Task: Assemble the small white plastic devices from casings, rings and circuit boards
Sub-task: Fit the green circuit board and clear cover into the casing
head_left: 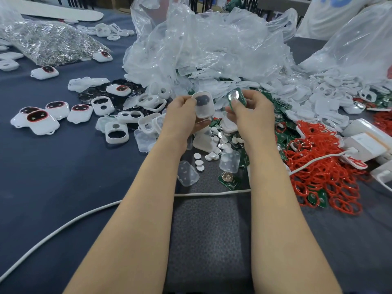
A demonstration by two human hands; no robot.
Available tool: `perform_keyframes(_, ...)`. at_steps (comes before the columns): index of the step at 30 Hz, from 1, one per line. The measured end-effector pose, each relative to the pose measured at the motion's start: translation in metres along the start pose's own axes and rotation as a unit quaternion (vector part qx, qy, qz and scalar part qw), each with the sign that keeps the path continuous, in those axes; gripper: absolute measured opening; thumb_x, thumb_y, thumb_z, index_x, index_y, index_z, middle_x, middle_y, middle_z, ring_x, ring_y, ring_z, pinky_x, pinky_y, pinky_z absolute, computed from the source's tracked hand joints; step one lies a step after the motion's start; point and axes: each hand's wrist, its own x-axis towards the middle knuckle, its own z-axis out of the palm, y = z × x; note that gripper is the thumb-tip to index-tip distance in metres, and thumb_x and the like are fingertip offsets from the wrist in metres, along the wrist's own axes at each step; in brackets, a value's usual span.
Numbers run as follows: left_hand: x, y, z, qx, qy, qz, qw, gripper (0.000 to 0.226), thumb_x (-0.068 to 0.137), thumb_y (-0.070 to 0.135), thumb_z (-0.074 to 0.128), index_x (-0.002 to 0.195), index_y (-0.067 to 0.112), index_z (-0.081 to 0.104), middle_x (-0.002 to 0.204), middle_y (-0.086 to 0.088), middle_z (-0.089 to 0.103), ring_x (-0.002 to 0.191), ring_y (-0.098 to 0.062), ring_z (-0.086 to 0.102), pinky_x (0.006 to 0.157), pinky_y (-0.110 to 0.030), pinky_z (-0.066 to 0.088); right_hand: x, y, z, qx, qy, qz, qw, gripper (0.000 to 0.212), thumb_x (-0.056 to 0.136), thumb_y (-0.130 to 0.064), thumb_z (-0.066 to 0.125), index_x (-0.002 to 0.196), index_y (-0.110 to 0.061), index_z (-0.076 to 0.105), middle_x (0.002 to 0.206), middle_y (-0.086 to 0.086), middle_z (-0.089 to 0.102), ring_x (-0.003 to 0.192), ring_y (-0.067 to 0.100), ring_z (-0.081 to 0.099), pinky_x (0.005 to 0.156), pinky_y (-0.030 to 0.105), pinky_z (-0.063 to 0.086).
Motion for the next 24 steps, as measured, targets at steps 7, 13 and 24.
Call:
perform_keyframes(7,-0.0021,0.0032,0.0,0.013,-0.006,0.008,1.0,0.019,0.099,0.012,0.047,0.086,0.022,0.057,0.096,-0.007,0.064,0.064,-0.016,0.064,0.069,-0.029,0.058,0.0009,-0.0002,0.0006,0.038,-0.021,-0.031,0.999,0.018,0.092,-0.005,0.059,0.107,-0.011,0.053,0.097,0.008,0.062,0.055,0.001,0.062,0.067,0.021,0.056)
perform_keyframes(13,-0.0014,0.0018,0.0006,0.028,-0.016,0.003,0.999,0.017,0.099,0.009,0.044,0.103,0.014,0.059,0.088,-0.005,0.066,0.065,-0.013,0.065,0.068,-0.027,0.059,-0.0016,-0.0026,0.0008,0.019,-0.038,-0.079,0.996,0.018,0.09,-0.003,0.058,0.092,-0.02,0.063,0.083,0.005,0.065,0.072,0.014,0.057,0.067,0.028,0.049)
perform_keyframes(24,-0.0062,-0.0011,0.002,0.094,-0.078,0.031,0.992,0.029,0.099,0.008,0.041,0.086,0.023,0.061,0.081,-0.003,0.067,0.072,-0.014,0.063,0.068,-0.025,0.059,0.0,0.0015,0.0038,-0.066,-0.084,-0.116,0.987,0.019,0.09,-0.009,0.059,0.089,-0.026,0.066,0.083,-0.009,0.061,0.078,0.016,0.057,0.073,0.027,0.049)
